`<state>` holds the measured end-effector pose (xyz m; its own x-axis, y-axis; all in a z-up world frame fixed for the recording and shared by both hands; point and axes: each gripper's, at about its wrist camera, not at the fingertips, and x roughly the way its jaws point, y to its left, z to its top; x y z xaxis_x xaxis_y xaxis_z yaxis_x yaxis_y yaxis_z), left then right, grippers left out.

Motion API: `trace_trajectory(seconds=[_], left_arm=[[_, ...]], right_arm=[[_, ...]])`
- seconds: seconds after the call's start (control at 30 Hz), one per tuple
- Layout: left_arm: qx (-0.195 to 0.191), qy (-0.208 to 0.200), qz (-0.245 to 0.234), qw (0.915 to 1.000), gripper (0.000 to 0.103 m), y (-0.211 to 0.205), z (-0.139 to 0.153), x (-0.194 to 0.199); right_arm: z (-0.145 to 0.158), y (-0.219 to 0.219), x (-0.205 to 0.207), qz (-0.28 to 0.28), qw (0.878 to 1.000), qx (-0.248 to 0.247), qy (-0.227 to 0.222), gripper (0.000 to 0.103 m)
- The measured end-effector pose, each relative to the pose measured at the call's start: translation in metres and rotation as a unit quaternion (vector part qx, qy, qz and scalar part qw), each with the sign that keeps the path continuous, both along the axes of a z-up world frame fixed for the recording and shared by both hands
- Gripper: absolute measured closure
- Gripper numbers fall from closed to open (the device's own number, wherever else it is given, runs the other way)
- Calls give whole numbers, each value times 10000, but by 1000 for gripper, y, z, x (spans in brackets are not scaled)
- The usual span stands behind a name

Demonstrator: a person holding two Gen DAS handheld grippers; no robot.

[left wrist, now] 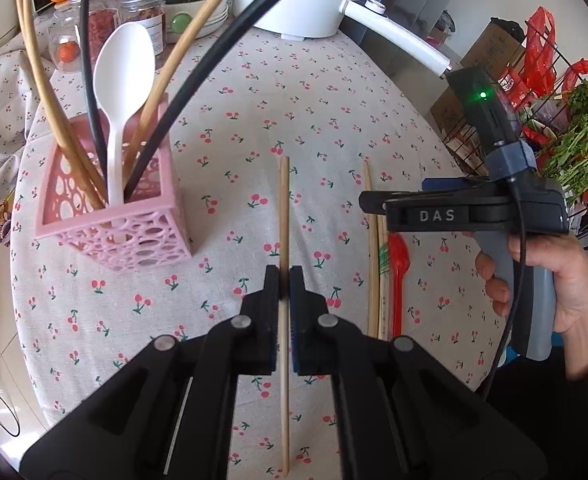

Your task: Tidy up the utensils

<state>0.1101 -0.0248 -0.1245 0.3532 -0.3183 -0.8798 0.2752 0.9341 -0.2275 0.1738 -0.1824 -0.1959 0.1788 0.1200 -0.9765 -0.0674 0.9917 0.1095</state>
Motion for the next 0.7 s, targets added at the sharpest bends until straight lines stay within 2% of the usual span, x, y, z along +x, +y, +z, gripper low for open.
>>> trace_trajectory(seconds=[0.03, 0.07, 0.2, 0.27, 0.33, 0.37, 0.43, 0.5, 0.53, 0.7], left_arm=[[-11, 8, 7, 10000, 98, 4, 0, -2], [-17, 14, 13, 10000, 98, 6, -1, -3], [-49, 16, 58, 10000, 98, 18, 0, -9], [-62, -13, 82, 9999, 98, 22, 2, -12], [-79, -51, 106, 9999, 98, 25, 3, -15], [-82, -74, 116, 9999, 98, 27, 4, -16], [-81, -111, 132, 9998, 98, 29, 5, -18], [-90, -131, 139, 9998, 98, 31, 5, -20], [-97, -138, 145, 9998, 98, 31, 5, -20], [-164, -219, 128, 9995, 98, 37, 10, -24]], right_arm=[[-5, 5, 0, 10, 10000, -1, 69, 14], [-10, 10, 1, 9, 9999, -3, 152, 14], [-13, 30, 2, 149, 9989, -446, -68, 21], [-11, 37, 2, 215, 9986, -444, -196, 31], [-9, 44, 1, 318, 9982, -412, -288, 48], [-8, 48, 1, 375, 9980, -396, -332, 51], [-7, 53, 1, 445, 9976, -354, -402, 70], [-6, 59, 1, 529, 9972, -281, -454, 83], [-6, 61, 1, 563, 9970, -248, -470, 88], [0, 64, -1, 512, 9971, 3, -568, 99]])
